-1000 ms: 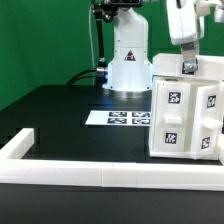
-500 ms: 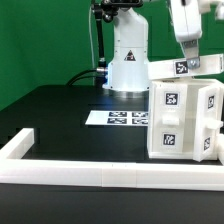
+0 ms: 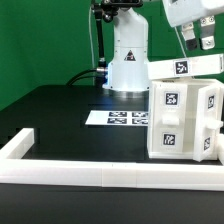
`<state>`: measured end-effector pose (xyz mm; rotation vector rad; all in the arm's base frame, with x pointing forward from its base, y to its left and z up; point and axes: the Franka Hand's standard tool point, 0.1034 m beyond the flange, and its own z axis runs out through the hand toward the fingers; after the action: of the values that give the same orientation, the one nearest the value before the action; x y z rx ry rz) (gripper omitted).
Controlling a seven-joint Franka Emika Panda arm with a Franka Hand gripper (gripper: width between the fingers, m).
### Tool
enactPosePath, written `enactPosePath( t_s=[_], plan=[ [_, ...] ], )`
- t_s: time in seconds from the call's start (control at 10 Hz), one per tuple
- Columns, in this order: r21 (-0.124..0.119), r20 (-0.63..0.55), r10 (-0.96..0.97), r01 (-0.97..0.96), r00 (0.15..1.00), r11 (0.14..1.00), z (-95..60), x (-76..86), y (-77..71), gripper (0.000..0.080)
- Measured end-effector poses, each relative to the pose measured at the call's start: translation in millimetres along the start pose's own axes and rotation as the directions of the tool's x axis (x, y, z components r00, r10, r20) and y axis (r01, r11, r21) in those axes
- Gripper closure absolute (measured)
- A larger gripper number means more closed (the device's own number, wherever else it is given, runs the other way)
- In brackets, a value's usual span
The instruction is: Assemble cabinet
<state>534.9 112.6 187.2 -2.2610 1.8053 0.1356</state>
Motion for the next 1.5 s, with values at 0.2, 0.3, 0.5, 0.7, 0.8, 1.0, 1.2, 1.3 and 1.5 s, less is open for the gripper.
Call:
enactPosePath(
  t_s=[0.2,0.3,0.5,0.7,0.8,1.0,1.2,1.3,1.5],
  plan=[
    [-0.007,0.002,-0.167,0.167,0.986,0.986,0.2,-0.5,0.8,0.0151],
    [-0.046,0.016,-0.284,0.284,0.959,0.958,-0.2,-3.8,3.0,0.0151],
    [-0.099,0.043,-0.531,0.532,0.846,0.841,-0.8,-6.0,0.5,0.0151],
    [-0.098,0.052,-0.657,0.659,0.752,0.746,2.9,-5.1,0.1,0.0151],
    [-0.094,0.061,-0.721,0.723,0.69,0.684,2.9,-4.4,0.4,0.0151],
    [-0.092,0.07,-0.797,0.799,0.6,0.594,3.1,-3.3,0.8,0.0151],
    [-0.171,0.093,-0.941,0.936,0.326,0.308,-0.2,-0.9,1.0,0.0151],
    [-0.191,0.112,-0.982,0.973,0.15,0.127,-3.3,-3.8,-3.3,0.0151],
    [-0.16,0.161,-0.979,0.975,-0.126,-0.151,-3.1,-1.4,-6.1,0.0151]
  ],
)
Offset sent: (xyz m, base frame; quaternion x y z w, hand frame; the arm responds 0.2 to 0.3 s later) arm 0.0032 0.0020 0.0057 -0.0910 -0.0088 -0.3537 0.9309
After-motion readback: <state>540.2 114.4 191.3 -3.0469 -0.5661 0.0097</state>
